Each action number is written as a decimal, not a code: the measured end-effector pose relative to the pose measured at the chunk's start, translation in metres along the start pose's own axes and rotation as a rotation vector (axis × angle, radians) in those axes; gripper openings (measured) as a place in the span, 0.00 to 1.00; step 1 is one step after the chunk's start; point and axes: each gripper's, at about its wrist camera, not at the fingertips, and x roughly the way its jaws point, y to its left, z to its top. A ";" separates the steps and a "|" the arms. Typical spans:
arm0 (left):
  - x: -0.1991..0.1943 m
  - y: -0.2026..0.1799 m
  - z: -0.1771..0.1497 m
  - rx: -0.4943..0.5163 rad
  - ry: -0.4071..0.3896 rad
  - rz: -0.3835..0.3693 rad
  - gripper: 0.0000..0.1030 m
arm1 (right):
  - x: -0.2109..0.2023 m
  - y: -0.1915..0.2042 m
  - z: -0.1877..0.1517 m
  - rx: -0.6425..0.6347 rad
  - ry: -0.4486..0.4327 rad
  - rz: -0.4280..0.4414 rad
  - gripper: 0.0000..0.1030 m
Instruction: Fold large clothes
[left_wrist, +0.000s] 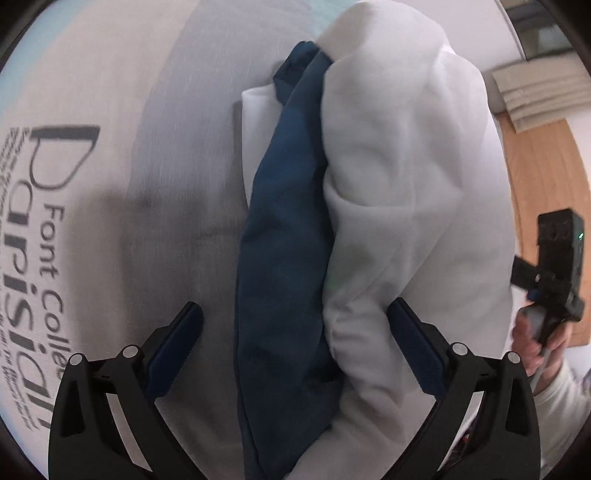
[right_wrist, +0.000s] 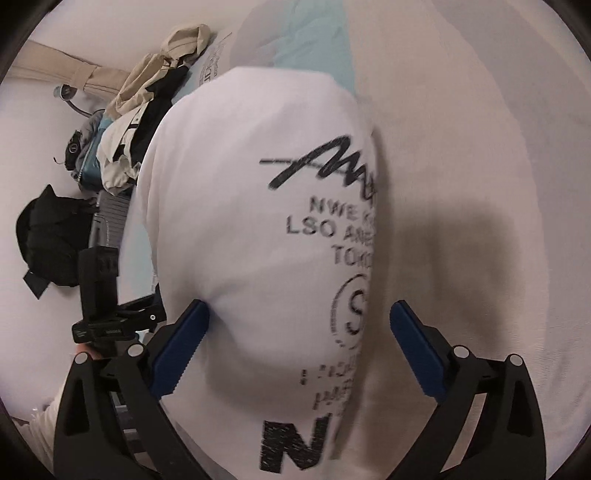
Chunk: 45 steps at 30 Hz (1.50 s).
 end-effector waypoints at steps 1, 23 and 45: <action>0.000 0.001 0.000 -0.001 0.003 -0.002 0.95 | 0.002 0.000 -0.002 -0.002 0.014 0.013 0.92; -0.008 -0.025 -0.018 -0.049 0.061 -0.084 0.75 | 0.042 0.009 -0.020 0.028 0.120 0.019 0.69; -0.023 -0.039 -0.028 0.008 0.011 -0.067 0.23 | 0.006 0.061 -0.033 -0.155 -0.014 -0.057 0.31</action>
